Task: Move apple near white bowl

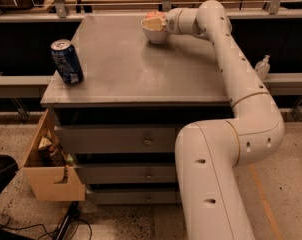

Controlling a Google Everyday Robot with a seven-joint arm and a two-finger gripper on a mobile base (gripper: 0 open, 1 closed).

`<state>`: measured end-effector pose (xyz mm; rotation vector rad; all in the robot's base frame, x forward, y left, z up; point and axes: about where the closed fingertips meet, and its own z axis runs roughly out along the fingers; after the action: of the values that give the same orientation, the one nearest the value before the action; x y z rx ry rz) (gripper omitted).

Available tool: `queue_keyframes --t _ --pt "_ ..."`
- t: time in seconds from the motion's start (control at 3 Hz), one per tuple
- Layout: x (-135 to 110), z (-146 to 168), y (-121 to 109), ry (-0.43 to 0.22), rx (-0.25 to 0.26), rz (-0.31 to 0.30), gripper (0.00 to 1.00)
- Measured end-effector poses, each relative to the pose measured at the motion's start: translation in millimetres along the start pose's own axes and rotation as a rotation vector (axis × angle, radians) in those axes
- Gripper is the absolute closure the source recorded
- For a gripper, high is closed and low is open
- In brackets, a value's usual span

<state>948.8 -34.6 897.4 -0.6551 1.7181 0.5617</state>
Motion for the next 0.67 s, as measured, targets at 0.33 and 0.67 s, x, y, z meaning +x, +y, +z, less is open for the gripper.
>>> queue_keyframes --t 0.33,0.67 --pt "3.1 3.9 2.5 0.002 -0.007 0.004 0.86" --pt "4.8 6.9 4.5 0.004 -0.011 0.005 0.62"
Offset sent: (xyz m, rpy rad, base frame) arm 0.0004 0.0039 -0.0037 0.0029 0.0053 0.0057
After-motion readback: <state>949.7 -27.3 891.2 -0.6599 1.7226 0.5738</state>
